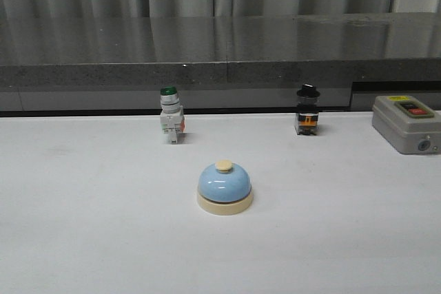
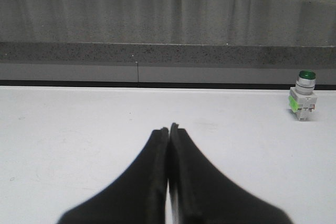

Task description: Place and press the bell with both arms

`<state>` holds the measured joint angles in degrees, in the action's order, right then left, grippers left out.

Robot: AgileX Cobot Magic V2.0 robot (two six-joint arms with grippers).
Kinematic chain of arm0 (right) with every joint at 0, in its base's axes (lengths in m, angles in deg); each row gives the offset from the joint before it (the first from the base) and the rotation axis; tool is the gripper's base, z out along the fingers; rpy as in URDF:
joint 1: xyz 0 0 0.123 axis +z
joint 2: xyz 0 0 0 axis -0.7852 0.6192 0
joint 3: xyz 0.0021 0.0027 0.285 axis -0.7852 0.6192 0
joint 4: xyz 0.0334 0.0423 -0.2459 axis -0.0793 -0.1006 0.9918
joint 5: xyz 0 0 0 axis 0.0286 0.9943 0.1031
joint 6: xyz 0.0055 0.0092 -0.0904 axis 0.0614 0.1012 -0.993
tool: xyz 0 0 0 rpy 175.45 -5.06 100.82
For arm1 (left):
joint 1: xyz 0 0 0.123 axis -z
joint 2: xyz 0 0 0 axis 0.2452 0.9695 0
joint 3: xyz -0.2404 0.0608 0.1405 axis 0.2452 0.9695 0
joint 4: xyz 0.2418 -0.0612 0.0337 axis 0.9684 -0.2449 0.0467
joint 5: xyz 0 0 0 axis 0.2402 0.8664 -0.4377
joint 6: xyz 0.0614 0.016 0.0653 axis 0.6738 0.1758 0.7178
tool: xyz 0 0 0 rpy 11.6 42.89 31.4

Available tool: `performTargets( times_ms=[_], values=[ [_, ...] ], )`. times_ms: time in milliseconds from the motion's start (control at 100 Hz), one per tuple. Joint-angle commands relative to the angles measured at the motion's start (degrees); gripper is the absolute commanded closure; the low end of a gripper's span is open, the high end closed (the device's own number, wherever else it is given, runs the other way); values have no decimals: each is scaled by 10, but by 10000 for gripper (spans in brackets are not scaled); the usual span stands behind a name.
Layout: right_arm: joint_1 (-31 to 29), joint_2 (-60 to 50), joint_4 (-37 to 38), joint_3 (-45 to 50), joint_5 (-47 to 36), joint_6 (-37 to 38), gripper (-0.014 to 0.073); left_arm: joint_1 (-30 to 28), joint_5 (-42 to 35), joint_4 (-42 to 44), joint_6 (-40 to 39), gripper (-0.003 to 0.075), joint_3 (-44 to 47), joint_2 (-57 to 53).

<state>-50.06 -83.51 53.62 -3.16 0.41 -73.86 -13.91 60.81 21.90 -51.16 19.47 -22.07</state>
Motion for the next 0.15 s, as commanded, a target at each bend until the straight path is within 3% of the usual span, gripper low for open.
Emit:
performTargets(
  times_ms=[0,140],
  values=[
    [-3,-11,6,-9,-46,-1,654,0,-46,-1,-5,741,25,-17],
    [-3,-11,6,-9,-46,-1,654,0,-46,-1,-5,741,25,-17]
  ],
)
